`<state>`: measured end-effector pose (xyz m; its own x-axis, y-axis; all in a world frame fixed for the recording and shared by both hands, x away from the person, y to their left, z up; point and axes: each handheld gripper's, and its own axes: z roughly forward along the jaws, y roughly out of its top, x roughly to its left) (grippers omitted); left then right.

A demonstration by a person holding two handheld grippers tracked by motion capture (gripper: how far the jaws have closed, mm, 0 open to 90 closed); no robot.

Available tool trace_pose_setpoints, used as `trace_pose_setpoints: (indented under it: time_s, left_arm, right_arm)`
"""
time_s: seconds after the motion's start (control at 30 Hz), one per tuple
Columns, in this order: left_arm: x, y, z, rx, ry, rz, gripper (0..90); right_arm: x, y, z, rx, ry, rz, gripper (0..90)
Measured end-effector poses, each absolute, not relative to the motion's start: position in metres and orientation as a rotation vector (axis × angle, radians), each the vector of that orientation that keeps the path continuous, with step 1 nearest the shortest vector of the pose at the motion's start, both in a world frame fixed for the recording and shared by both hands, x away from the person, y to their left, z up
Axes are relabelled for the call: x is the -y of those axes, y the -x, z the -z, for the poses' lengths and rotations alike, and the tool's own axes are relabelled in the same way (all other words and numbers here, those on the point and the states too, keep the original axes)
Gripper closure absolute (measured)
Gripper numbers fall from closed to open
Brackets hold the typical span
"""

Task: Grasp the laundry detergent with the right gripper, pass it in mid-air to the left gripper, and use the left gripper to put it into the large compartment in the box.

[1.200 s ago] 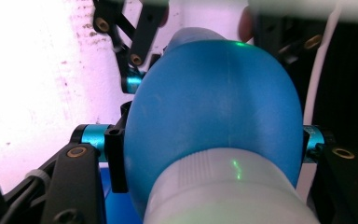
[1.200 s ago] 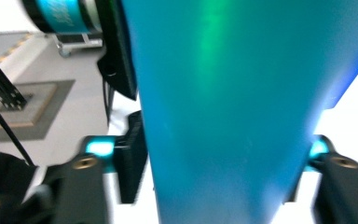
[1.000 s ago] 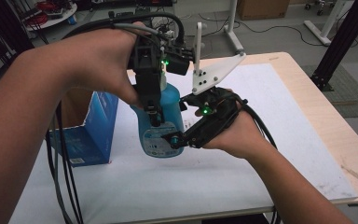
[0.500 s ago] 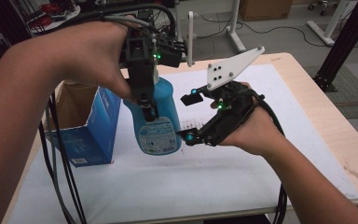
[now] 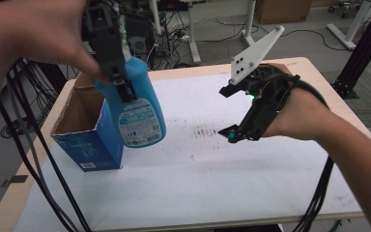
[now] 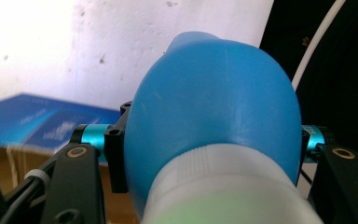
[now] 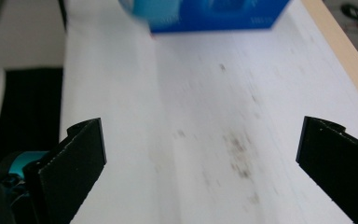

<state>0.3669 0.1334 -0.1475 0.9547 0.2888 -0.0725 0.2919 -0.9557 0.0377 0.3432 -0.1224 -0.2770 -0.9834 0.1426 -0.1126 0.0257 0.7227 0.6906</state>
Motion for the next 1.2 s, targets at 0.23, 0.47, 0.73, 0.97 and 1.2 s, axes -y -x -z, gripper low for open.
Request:
trace_pose_setpoints:
  time_s: [0.23,0.47,0.73,0.97,1.2]
  left_arm:
    - [-0.175,-0.376,0.122,-0.711,-2.985,0.057,38.3]
    - [-0.216,-0.390,0.107,-1.166,-2.828,0.013,38.3]
    - [-0.248,-0.401,0.104,-1.718,-2.546,-0.016,38.3]
    - [-0.258,-0.408,0.113,-1.964,-2.438,-0.111,38.3]
    - [-0.266,-0.416,0.131,-1.963,-2.416,-0.041,38.3]
  right_arm:
    - [0.148,-0.357,0.261,-2.817,-0.184,-0.855,0.5]
    - [0.168,-0.368,0.252,-2.844,-0.250,-0.733,0.5]
    - [0.169,-0.369,0.252,-2.839,-0.247,-0.720,0.6]
    - [0.165,-0.369,0.254,-2.838,-0.238,-0.703,0.6]
    - [0.164,-0.370,0.255,-2.839,-0.237,-0.696,0.6]
